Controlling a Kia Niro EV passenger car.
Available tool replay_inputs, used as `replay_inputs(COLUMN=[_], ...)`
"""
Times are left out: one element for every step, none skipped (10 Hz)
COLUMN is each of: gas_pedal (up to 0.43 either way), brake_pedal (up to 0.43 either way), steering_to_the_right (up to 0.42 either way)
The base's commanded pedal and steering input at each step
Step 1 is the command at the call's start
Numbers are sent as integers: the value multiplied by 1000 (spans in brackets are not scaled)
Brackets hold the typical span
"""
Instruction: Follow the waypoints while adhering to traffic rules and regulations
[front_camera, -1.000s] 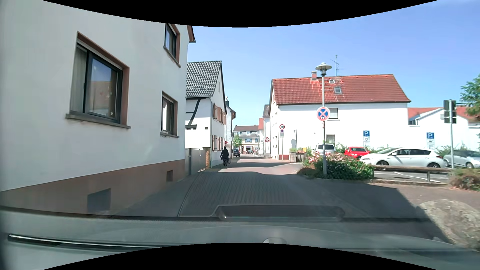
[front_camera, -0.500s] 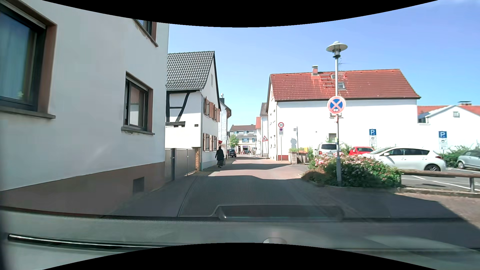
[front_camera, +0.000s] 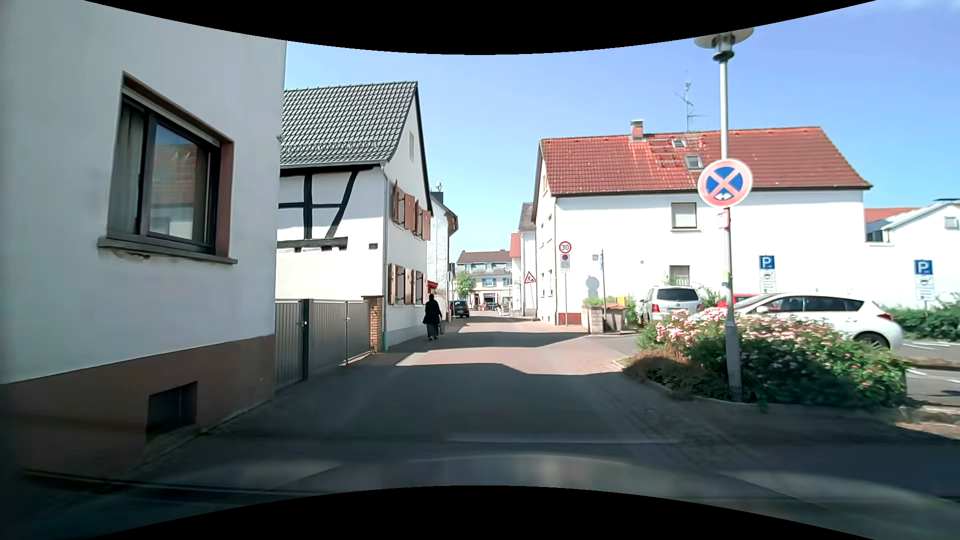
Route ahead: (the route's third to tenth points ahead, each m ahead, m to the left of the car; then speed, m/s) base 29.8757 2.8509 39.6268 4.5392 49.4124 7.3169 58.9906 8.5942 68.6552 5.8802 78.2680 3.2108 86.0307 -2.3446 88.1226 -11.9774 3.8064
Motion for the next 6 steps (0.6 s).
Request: replay_inputs(gas_pedal=[0, 0, 0, 0, 0, 0], brake_pedal=[0, 0, 0, 0, 0, 0], steering_to_the_right=[-9, -14, -16, -18, -18, -17])
